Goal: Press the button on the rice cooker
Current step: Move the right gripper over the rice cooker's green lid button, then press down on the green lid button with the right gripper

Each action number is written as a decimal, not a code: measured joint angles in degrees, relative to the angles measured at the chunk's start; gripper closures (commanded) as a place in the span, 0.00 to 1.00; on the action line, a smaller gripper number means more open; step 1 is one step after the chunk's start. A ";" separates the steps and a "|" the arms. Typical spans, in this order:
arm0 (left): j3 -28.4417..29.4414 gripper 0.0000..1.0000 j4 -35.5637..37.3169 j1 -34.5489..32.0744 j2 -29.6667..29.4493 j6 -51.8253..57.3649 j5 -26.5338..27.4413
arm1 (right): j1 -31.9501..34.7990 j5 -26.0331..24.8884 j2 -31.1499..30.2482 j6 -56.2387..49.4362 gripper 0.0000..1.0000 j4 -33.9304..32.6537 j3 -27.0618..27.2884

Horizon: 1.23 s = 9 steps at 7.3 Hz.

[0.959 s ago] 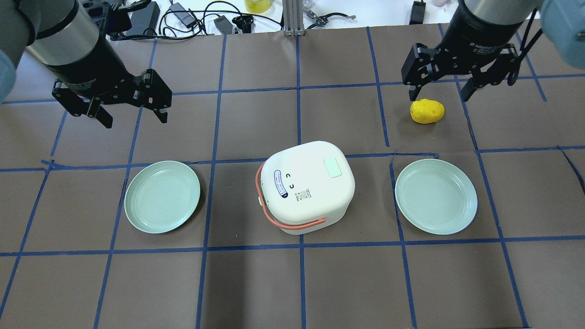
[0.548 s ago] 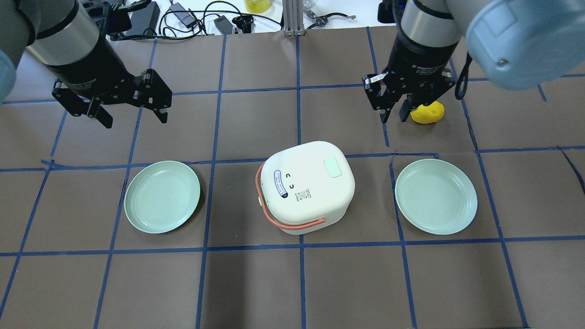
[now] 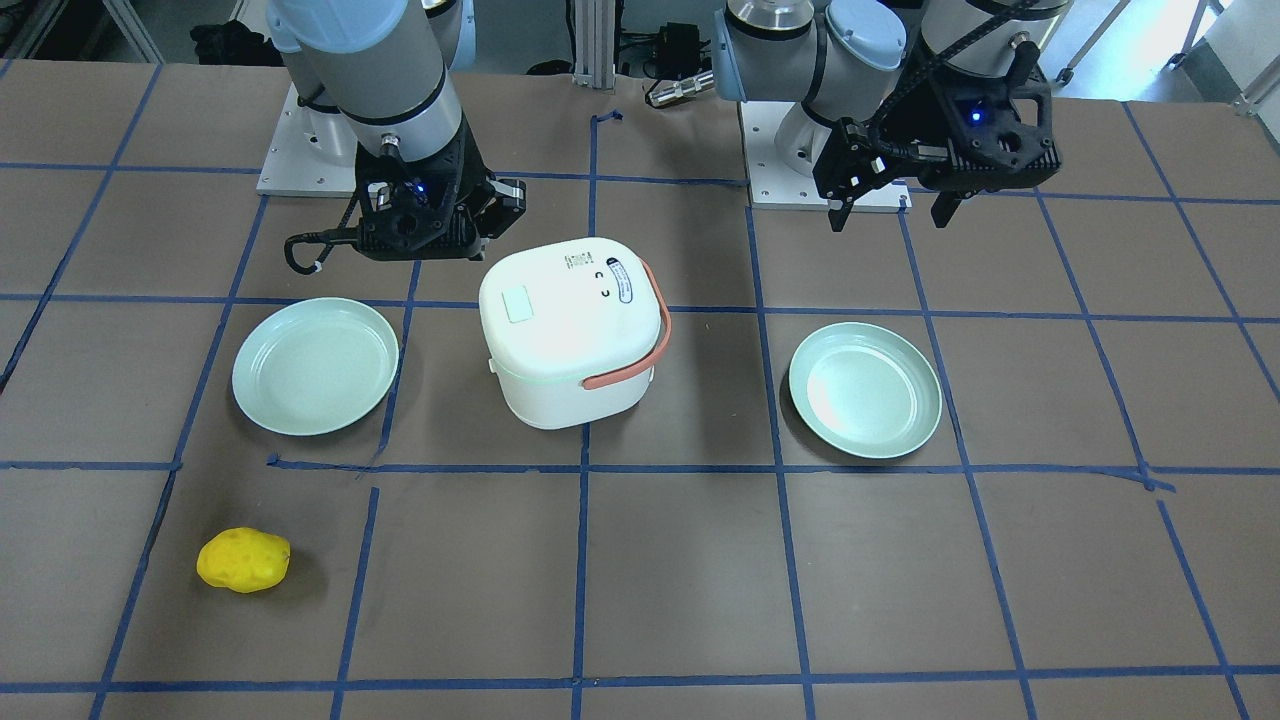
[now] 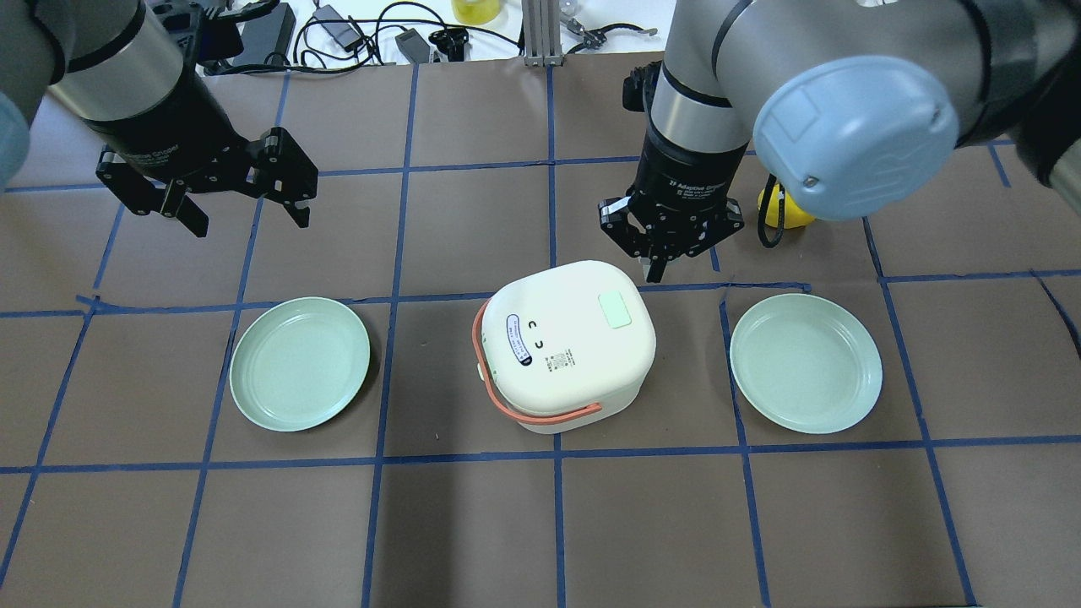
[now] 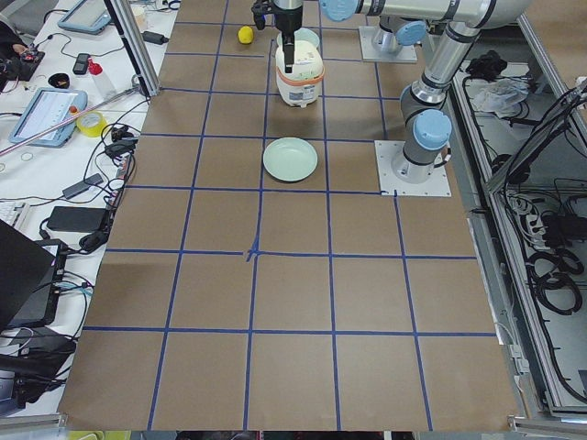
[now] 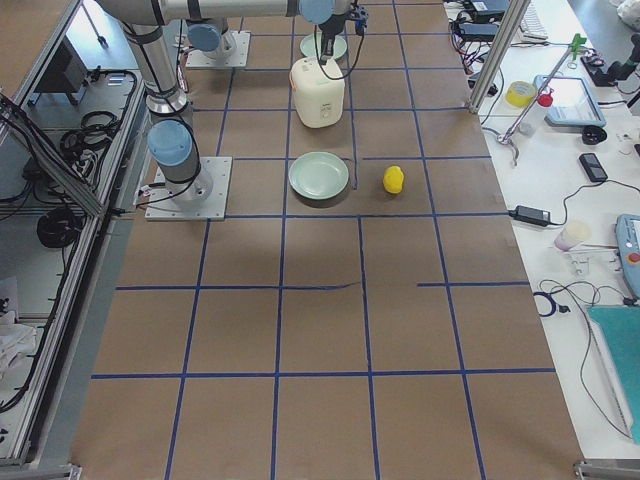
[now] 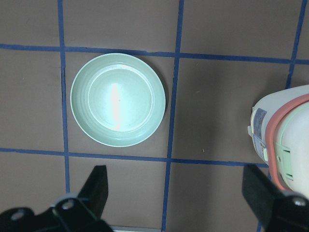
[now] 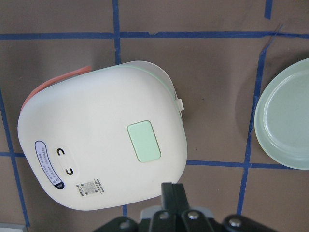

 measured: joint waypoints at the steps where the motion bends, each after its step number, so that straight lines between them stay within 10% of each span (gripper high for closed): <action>1: 0.00 0.00 0.00 0.00 -0.01 0.00 0.00 | 0.13 0.59 0.13 0.14 1.00 -1.79 1.82; 9: 0.00 0.00 0.00 0.00 0.00 0.00 0.00 | 1.80 2.13 2.23 0.31 1.00 -11.69 8.08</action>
